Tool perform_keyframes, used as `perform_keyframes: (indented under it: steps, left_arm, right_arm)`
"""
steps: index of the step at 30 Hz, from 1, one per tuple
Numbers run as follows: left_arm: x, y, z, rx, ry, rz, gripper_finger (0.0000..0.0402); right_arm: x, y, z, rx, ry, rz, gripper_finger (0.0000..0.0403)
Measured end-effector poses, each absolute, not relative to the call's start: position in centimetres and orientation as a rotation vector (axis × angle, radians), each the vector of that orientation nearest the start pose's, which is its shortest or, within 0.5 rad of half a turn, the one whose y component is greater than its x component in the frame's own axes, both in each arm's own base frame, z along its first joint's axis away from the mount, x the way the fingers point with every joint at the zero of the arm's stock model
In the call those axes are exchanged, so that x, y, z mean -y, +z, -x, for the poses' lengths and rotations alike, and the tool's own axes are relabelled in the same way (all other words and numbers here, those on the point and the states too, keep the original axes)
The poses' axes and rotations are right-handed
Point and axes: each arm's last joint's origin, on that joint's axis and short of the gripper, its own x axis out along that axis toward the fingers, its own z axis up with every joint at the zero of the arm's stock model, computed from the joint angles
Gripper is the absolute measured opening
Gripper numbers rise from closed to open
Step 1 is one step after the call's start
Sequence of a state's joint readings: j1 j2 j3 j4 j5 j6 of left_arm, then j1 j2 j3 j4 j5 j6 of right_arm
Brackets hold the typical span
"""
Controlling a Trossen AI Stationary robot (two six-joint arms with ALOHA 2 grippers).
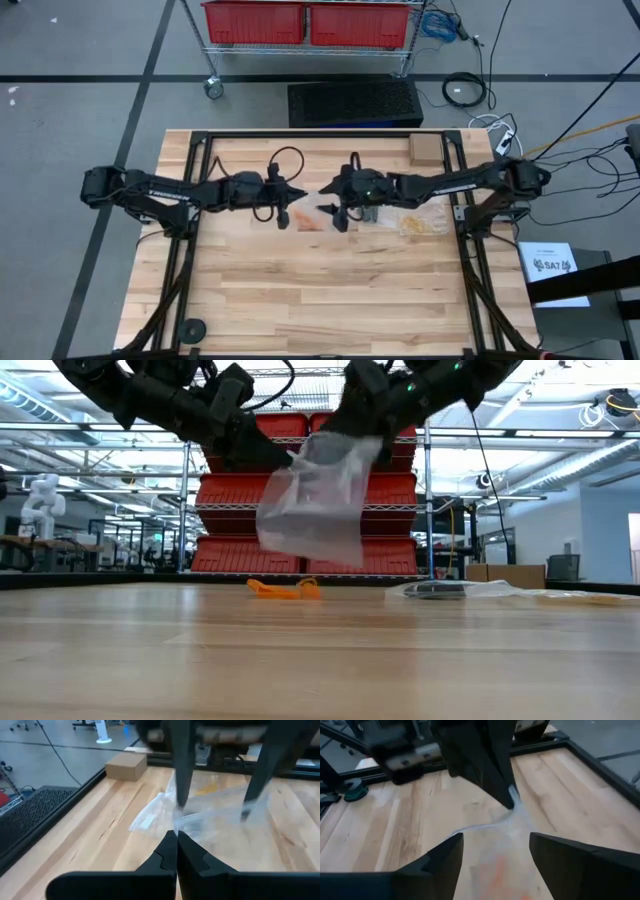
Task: Sort rubber bands
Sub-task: Open the transparent zip bag, then put the orange rubber band into the transparent zip bag
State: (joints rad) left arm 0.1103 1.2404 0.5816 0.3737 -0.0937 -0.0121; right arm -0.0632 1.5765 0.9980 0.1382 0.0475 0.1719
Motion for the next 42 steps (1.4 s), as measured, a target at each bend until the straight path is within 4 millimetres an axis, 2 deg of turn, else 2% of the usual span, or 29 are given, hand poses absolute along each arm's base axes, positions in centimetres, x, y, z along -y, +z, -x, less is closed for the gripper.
perform_keyframes:
  steps: [7, 10, 13, 16, 22, 26, 35, 39, 42]
  left_arm:
    - [-3.6, 22.0, -25.4, -0.321, 0.225, 0.016, 0.0000]
    - [-3.9, 21.9, -25.2, -0.340, 0.232, 0.000, 0.0000]
    - [-4.1, 22.6, -24.8, -0.319, 0.247, -0.013, 0.0000]
    - [-4.4, 23.4, -23.9, -0.308, 0.276, -0.035, 0.0000]
    - [-4.9, 25.2, -21.7, -0.290, 0.333, -0.054, 0.0000]
    - [-5.0, 26.0, -20.6, -0.270, 0.353, -0.055, 0.0000]
    - [-4.9, 25.8, -20.1, -0.320, 0.353, -0.046, 0.0000]
    - [-5.0, 25.8, -20.1, -0.320, 0.354, -0.046, 0.0000]
    - [-5.0, 25.8, -20.1, -0.320, 0.354, -0.046, 0.0000]
  right_arm:
    - [2.5, 27.4, -32.2, -0.410, -0.157, -0.139, 0.0223]
    - [2.4, 27.7, -31.4, -0.444, -0.160, -0.148, 0.0224]
    - [2.1, 27.2, -31.1, -0.509, -0.161, -0.174, 0.0224]
    - [1.3, 25.9, -31.5, -0.579, -0.150, -0.196, 0.0224]
    - [-0.3, 22.2, -33.7, -0.655, -0.130, -0.230, 0.0224]
    - [-0.7, 19.2, -35.3, -0.678, -0.201, -0.191, 0.0224]
    - [-0.6, 12.8, -37.2, -0.768, -0.277, -0.153, 0.0224]
    - [-0.3, 11.2, -37.2, -0.788, -0.382, -0.109, 0.0222]
    - [-0.2, 10.6, -37.5, -0.774, -0.413, -0.089, 0.0204]
